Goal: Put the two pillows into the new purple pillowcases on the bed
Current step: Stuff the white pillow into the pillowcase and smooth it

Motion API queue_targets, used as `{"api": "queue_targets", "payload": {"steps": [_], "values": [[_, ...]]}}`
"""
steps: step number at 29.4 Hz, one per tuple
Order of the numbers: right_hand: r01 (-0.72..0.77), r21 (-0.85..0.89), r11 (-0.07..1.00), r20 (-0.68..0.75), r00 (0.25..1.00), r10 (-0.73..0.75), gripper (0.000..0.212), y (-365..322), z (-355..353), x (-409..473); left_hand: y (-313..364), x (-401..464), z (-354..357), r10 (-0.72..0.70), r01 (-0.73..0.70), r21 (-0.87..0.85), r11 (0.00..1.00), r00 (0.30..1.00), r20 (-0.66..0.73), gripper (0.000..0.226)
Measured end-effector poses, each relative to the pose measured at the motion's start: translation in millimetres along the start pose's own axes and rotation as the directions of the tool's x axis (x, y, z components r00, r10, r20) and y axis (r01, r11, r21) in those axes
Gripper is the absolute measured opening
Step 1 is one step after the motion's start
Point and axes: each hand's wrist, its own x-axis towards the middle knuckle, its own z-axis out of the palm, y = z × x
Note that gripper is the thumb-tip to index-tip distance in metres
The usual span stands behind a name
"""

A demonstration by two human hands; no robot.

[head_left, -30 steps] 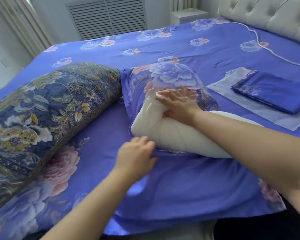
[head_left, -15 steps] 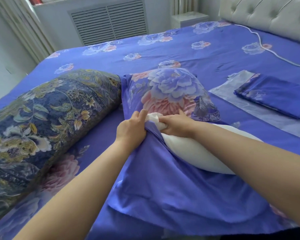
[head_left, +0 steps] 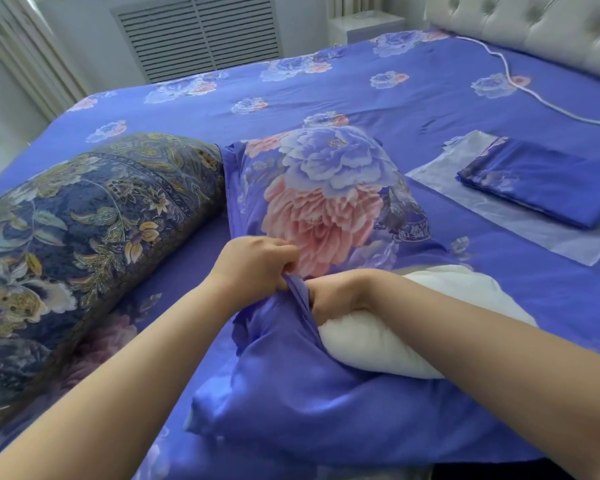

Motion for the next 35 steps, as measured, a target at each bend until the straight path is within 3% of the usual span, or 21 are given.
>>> {"api": "queue_targets", "payload": {"steps": [3, 5, 7, 9, 10, 12, 13, 16, 18, 20, 23, 26, 27, 28, 30, 31, 32, 35], "values": [[0.041, -0.003, 0.999, -0.094, 0.995, -0.041, 0.040, 0.8, 4.7, -10.0, 2.2, -15.5, 3.1, -0.255, 0.315, -0.156, 0.936, 0.913, 0.318, 0.019], [0.041, -0.086, 0.995, -0.163, 0.985, -0.055, 0.043, 0.3, 13.3, -17.5, 5.9, -26.1, 5.7, -0.310, 0.414, -0.243, 0.877, 0.875, 0.371, 0.031], [0.122, -0.004, 0.993, -0.267, 0.956, -0.118, 0.047, -4.9, 24.2, -26.2, 9.0, -32.3, 10.9, -0.316, 0.427, -0.257, 0.867, 0.870, 0.379, 0.045], [0.274, 0.072, 0.959, -0.471, 0.857, -0.209, 0.043, -14.5, 30.5, -39.8, 14.6, -37.1, 11.4, -0.322, 0.410, -0.135, 0.902, 0.848, 0.421, 0.059], [0.305, -0.027, 0.952, -0.585, 0.768, -0.262, 0.041, -16.4, 29.7, -48.1, 19.8, -39.9, 11.4, -0.336, 0.393, -0.043, 0.919, 0.834, 0.438, 0.062], [0.161, -0.346, 0.924, -0.675, 0.642, -0.365, 0.043, -17.1, 26.7, -70.8, 35.5, -42.4, 9.6, -0.377, 0.339, 0.165, 0.926, 0.833, 0.404, 0.054], [0.040, -0.435, 0.899, -0.683, 0.636, -0.359, 0.047, -14.2, 26.6, -82.5, 45.2, -43.0, 10.0, -0.400, 0.324, 0.256, 0.911, 0.845, 0.355, 0.045], [-0.264, -0.391, 0.882, -0.768, 0.622, -0.155, 0.059, 3.9, 36.9, -118.2, 75.2, -51.5, 9.5, -0.415, 0.344, 0.319, 0.883, 0.890, 0.189, 0.039], [-0.399, -0.192, 0.897, -0.860, 0.508, 0.042, 0.065, 21.5, 43.0, -141.2, 84.5, -58.1, 12.3, -0.395, 0.353, 0.254, 0.900, 0.909, 0.134, 0.044], [-0.457, 0.052, 0.888, -0.860, 0.432, 0.272, 0.080, 42.5, 47.2, -165.1, 92.9, -64.1, 6.2, -0.393, 0.362, 0.217, 0.907, 0.912, 0.121, 0.053], [-0.395, 0.272, 0.877, -0.716, 0.526, 0.459, 0.093, 72.2, 59.1, -194.6, 114.1, -67.3, -14.2, -0.368, 0.321, 0.268, 0.908, 0.918, 0.149, 0.064], [-0.319, 0.366, 0.875, -0.685, 0.544, 0.485, 0.111, 94.2, 69.3, -199.9, 154.9, -67.3, -22.4, -0.143, 0.172, 0.167, 0.971, 0.975, -0.171, 0.062], [-0.311, 0.368, 0.876, -0.690, 0.540, 0.482, 0.116, 107.4, 70.9, -199.0, 171.7, -67.7, -17.1, -0.045, 0.076, 0.144, 0.987, 0.978, -0.204, 0.062], [-0.268, 0.375, 0.887, -0.682, 0.569, 0.460, 0.118, 129.0, 73.0, -199.0, 186.0, -67.9, -9.9, 0.028, -0.009, 0.128, 0.992, 0.989, -0.144, 0.064], [-0.176, 0.433, 0.884, -0.672, 0.590, 0.447, 0.115, 136.9, 78.2, -204.2, 197.5, -61.6, 5.5, 0.026, -0.026, 0.115, 0.993, 1.000, 0.002, 0.097], [-0.107, 0.465, 0.879, -0.707, 0.553, 0.441, 0.109, 124.7, 79.1, -206.5, 194.7, -56.2, 14.9, -0.028, 0.024, 0.100, 0.995, 0.999, 0.039, 0.108], [-0.033, 0.500, 0.865, -0.747, 0.489, 0.451, 0.104, 108.9, 79.0, -204.2, 189.1, -51.2, 21.8, -0.083, 0.079, 0.080, 0.994, 0.995, 0.049, 0.106], [0.440, 0.469, 0.766, -0.874, 0.354, 0.332, 0.104, 72.2, 88.2, -210.9, 168.3, -38.4, 24.0, -0.253, 0.250, -0.043, 0.967, 0.965, -0.068, 0.054]]}}
